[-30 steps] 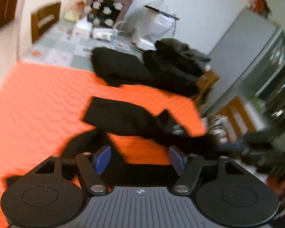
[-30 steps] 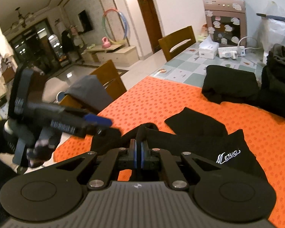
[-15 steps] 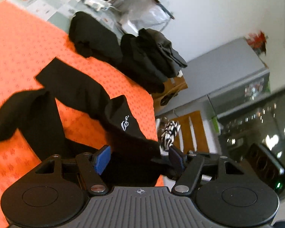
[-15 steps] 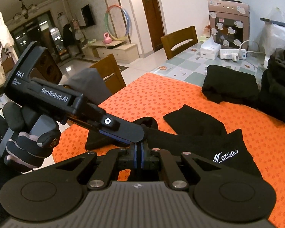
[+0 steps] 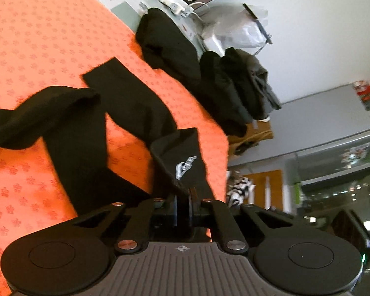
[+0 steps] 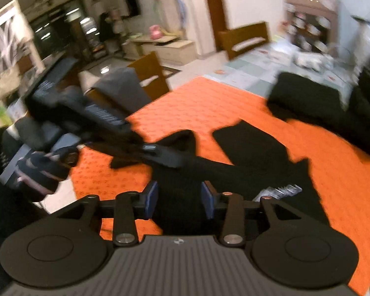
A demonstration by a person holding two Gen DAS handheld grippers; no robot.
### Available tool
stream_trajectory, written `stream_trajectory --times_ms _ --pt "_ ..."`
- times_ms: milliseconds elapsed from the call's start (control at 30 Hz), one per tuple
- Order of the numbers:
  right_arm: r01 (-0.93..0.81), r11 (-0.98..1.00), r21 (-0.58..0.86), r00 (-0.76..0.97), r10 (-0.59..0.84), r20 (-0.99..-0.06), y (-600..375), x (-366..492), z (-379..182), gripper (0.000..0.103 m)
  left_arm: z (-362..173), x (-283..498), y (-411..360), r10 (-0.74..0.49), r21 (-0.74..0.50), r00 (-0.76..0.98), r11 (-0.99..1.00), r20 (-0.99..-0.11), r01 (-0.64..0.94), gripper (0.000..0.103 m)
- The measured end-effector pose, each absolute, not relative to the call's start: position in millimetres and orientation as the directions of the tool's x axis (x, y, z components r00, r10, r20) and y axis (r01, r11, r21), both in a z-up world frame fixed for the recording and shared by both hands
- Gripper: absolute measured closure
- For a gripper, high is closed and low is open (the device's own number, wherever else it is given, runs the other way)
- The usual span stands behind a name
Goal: Fold clothes
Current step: 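Lift the sweatshirt off the table with both grippers and shake it out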
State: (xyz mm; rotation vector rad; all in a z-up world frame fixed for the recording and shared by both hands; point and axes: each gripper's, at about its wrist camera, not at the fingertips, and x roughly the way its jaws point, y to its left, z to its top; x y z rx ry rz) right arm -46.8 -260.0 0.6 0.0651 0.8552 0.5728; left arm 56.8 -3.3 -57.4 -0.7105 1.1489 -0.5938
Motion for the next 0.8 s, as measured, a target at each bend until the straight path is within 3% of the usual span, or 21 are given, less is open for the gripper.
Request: stream_trajectory --times_ms 200,400,567,800 --pt "-0.34 0.885 0.317 0.544 0.46 -0.702 -334.0 -16.4 -33.5 0.058 -60.0 51.7 -6.2 -0.669 -0.696 0.337 0.716 -0.662 0.055 0.093" --pt "-0.306 0.882 0.359 0.492 0.469 -0.733 -379.0 35.8 -80.7 0.05 -59.8 41.2 -6.6 -0.603 -0.638 0.382 0.769 -0.7 0.046 0.093" --pt "-0.316 0.864 0.392 0.436 0.499 -0.749 -382.9 78.4 -110.0 0.036 -63.0 35.8 -9.6 -0.567 -0.613 0.409 0.79 -0.715 0.021 0.093" --pt "-0.266 0.804 0.532 0.337 0.595 -0.73 -386.7 118.0 -143.1 0.039 -54.3 27.8 -17.0 -0.533 -0.576 0.44 0.816 -0.723 0.042 0.093"
